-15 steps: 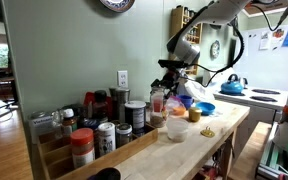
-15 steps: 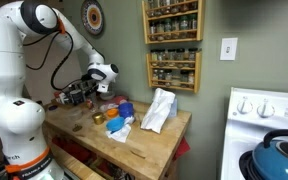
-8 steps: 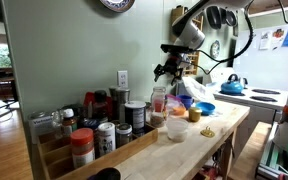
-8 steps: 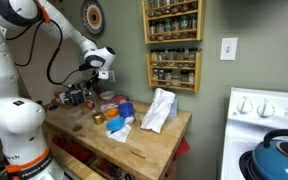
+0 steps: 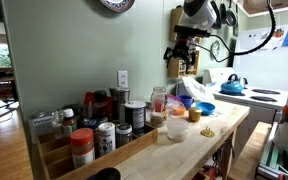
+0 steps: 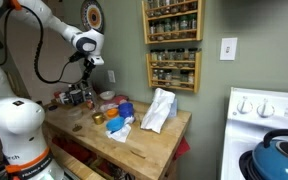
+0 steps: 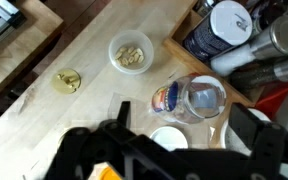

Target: Pour the contents in the open jar into the clear bowl

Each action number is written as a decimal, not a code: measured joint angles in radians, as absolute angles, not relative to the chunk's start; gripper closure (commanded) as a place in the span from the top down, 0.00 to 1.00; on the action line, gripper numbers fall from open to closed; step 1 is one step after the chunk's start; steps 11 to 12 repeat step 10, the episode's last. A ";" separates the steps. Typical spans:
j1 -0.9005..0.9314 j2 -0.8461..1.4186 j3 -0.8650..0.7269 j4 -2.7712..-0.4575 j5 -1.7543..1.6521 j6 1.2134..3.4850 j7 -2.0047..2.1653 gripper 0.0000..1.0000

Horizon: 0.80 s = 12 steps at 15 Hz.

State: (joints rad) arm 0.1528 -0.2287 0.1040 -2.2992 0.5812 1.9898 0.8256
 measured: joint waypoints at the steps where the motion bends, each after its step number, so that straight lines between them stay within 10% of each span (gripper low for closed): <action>1: 0.153 -0.264 0.113 -2.312 0.556 1.975 0.807 1.00; 12: 0.155 -0.472 0.196 -2.423 0.449 2.021 0.634 1.00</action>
